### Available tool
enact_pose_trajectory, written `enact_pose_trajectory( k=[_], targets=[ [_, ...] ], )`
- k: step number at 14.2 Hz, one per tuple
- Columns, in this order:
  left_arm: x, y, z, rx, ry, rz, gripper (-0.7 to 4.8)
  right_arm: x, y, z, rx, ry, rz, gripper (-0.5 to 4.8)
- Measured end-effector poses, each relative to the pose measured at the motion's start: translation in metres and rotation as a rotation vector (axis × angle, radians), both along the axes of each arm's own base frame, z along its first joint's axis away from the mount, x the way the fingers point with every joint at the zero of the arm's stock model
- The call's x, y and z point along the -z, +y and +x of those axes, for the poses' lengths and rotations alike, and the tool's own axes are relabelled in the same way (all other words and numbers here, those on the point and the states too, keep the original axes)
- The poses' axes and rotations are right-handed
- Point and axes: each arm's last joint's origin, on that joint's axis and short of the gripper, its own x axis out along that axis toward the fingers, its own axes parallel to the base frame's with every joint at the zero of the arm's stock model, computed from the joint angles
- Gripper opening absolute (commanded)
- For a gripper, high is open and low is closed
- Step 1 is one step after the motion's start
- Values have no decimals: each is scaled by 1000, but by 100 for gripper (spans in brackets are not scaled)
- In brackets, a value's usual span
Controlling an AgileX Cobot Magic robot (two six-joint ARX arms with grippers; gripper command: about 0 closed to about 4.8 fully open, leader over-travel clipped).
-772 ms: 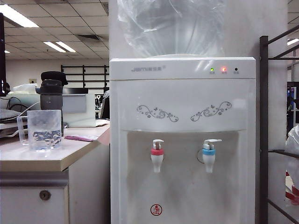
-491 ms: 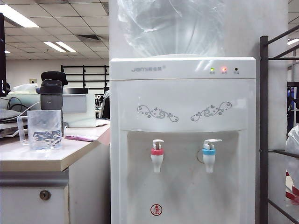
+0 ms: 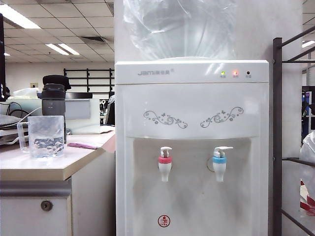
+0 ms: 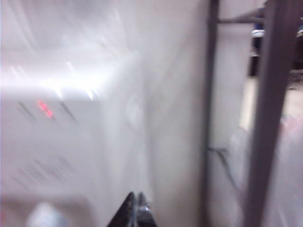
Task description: Pick up the plastic mug from the left desk, go to the hot water outlet of the water dispenser, press the vertical switch to get some water, then put the mug back on the desk.
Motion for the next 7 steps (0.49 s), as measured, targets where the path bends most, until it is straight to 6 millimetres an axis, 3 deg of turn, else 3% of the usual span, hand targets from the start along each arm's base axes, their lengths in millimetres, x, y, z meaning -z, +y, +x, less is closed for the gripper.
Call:
enact_pose_trajectory(
  k=[1, 4, 5, 6, 7],
  targets=[
    [-11, 0, -3, 16, -27, -4, 479, -19, 1, -7, -37, -56, 10, 475],
    [-42, -1, -15, 35, -76, 16, 479, -82, 1, -34, -96, -174, -7, 477],
    [-80, -2, -23, 57, -162, 21, 479, -121, 4, -33, -160, -106, -70, 477],
    [-91, -2, -21, 80, -177, 23, 479, -135, 7, -25, -219, -81, -82, 477],
    [-110, -4, -3, 126, -157, 27, 479, -154, 13, -5, -320, -33, -102, 477]
  ],
)
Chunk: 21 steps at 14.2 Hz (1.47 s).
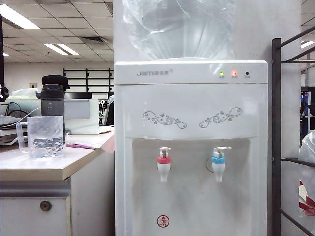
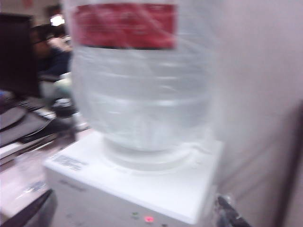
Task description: Pick up the plastic mug from the left desk, go to the hot water outlet of the water dispenser, press the vertical switch to get some water, then put the mug back on the desk.
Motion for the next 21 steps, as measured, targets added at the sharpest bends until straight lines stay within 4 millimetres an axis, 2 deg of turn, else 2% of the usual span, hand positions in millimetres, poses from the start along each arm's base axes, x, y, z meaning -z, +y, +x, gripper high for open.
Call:
enact_pose_trajectory(
  k=[2, 3, 4, 5, 6, 7, 8, 9, 10, 12, 13, 15, 16, 17, 18, 19, 21],
  targets=[
    [-13, 0, 26, -1, 34, 29, 479, -15, 7, 22, -83, 66, -2, 476],
    [-9, 0, 60, -16, 64, 98, 479, -27, 26, 51, -188, 136, -17, 476],
    [-5, 1, 70, -43, 86, 122, 479, -28, 31, 58, -210, 152, -22, 468],
    [9, 3, 91, -101, 166, 202, 479, -24, 54, 78, -299, 223, -45, 458],
    [39, 3, 125, -109, 286, 347, 479, -6, 103, 94, -484, 326, -106, 458],
    [48, 4, 136, -123, 307, 398, 479, -5, 121, 96, -540, 299, -113, 458],
    [65, 7, 154, -207, 345, 463, 479, 1, 138, 97, -586, 306, -142, 458],
    [116, 46, 186, -366, 473, 454, 479, 6, 149, 102, -598, 285, -160, 458],
    [136, 50, 201, -272, 407, 386, 479, 5, 149, 102, -576, 256, -180, 458],
    [158, 52, 218, -214, 393, 373, 479, 14, 156, 111, -574, 284, -200, 458],
    [161, 56, 245, -210, 359, 373, 479, 22, 162, 117, -573, 301, -227, 458],
    [167, 59, 261, -208, 351, 356, 479, 28, 164, 121, -573, 322, -237, 458],
    [185, 60, 277, -194, 394, 308, 453, 33, 167, 124, -573, 339, -245, 458],
    [185, 60, 283, -191, 374, 286, 200, 34, 168, 125, -573, 345, -247, 458],
    [185, 61, 288, -156, 350, 267, 73, 35, 168, 126, -565, 346, -249, 458],
    [184, 61, 288, -142, 344, 263, -6, 35, 168, 126, -557, 345, -249, 458],
    [183, 60, 290, -113, 318, 245, -5, 35, 168, 126, -545, 346, -251, 458]
  ],
)
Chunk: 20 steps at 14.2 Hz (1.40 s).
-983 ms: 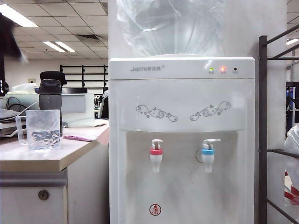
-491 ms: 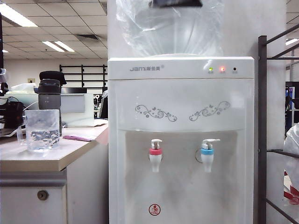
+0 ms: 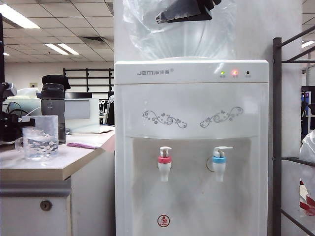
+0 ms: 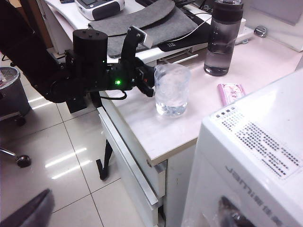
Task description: Pick up the plastic mug from the left desk, go to the hot water outlet of the water dispenser, press the vertical switch to get some water, then put the mug back on the desk.
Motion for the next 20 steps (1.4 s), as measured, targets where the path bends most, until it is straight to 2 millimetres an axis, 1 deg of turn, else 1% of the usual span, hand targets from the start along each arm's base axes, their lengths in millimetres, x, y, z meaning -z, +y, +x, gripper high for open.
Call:
enact_pose_trajectory(
  k=[1, 2, 3, 4, 5, 6, 7, 8, 9, 10, 11, 12, 13, 14, 15, 16, 17, 18, 19, 20],
  targets=[
    [-1, -2, 0, 64, -10, -25, -5, 0, 0, 1, 25, -6, -7, 458],
    [-2, -6, -2, 118, 16, -106, -5, -3, -5, -2, 46, -11, -12, 458],
    [-4, -9, -4, 118, 31, -129, -5, -7, -10, -4, 54, -12, -10, 395],
    [-31, -12, -11, 136, -26, -144, -5, -19, -25, -14, 76, -26, 1, 299],
    [-53, -13, -16, 146, -94, -157, -5, -26, -42, -20, 114, -20, -5, 169],
    [-73, -14, -25, 164, -107, -216, -5, -32, -55, -25, 151, -21, -5, 144],
    [-91, -19, -38, 182, -62, -263, -5, -34, -66, -31, 179, -11, -19, 144],
    [-103, -27, -49, 196, -27, -275, -5, -36, -73, -35, 193, -3, -23, 144],
    [-105, -29, -53, 199, -11, -278, -5, -36, -74, -36, 194, 2, -26, 144],
    [-112, -39, -70, 216, 45, -283, -5, -37, -76, -39, 195, 7, -31, 144],
    [-117, -55, -89, 213, 76, -269, -5, -38, -78, -44, 189, 6, -28, 144],
    [-129, -84, -115, 251, 62, -247, -5, -44, -84, -53, 188, -10, -16, 143],
    [-131, -96, -124, 273, 50, -240, -5, -45, -85, -55, 190, -12, -15, 41],
    [-121, -125, -146, 329, 73, -222, -5, -43, -90, -64, 185, 10, -48, -1],
    [-101, -143, -159, 384, 159, -198, -5, -37, -92, -66, 181, 54, -92, -1],
    [-97, -148, -162, 395, 174, -191, -5, -36, -92, -67, 181, 67, -101, -1],
    [-90, -166, -175, 393, 180, -164, -5, -35, -93, -67, 177, 72, -113, -1],
    [-79, -189, -186, 410, 197, -124, -5, -35, -92, -67, 165, 44, -137, -1],
    [-62, -205, -190, 425, 255, -75, -5, -34, -92, -65, 162, 27, -153, -1],
    [-47, -214, -190, 431, 302, -40, -5, -33, -90, -62, 159, 17, -159, -1]
  ],
)
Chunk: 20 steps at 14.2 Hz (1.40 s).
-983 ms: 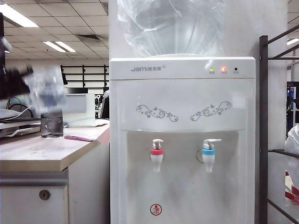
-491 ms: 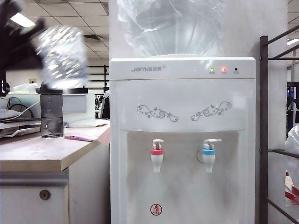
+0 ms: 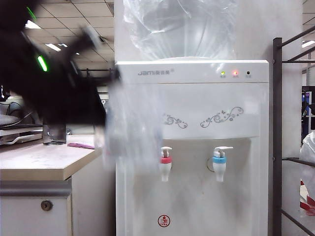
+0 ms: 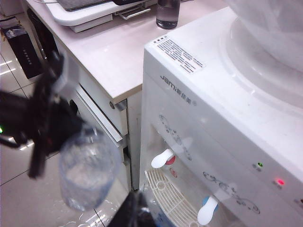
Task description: Pick up the plastic mug from the left desk, go to the hot water outlet of the water dispenser, press the vertical switch to get some water, then put the mug back on the desk.
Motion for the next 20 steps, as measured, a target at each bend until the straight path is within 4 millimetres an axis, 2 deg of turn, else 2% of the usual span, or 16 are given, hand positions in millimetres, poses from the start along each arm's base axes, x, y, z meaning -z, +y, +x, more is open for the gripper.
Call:
enact_pose_trajectory(
  k=[2, 5, 7, 11, 15, 20],
  targets=[
    [24, -7, 5, 11, 44, 38, -5, 1, 3, 5, -1, -6, 0, -1],
    [51, -22, 15, 26, -11, -13, -5, 5, 8, 12, -8, 7, -5, -1],
    [70, -26, 20, 21, -18, -31, -5, 8, 10, 16, -8, 20, -12, -1],
    [105, -24, 21, -53, 109, 2, -5, 16, 17, 27, -12, 53, -30, -1],
    [98, -42, 43, -94, 36, -43, -5, 24, 24, 36, -32, 85, -37, -1],
    [121, -51, 54, -103, 142, 63, -5, 29, 28, 43, -33, 101, -46, -1]
  ],
)
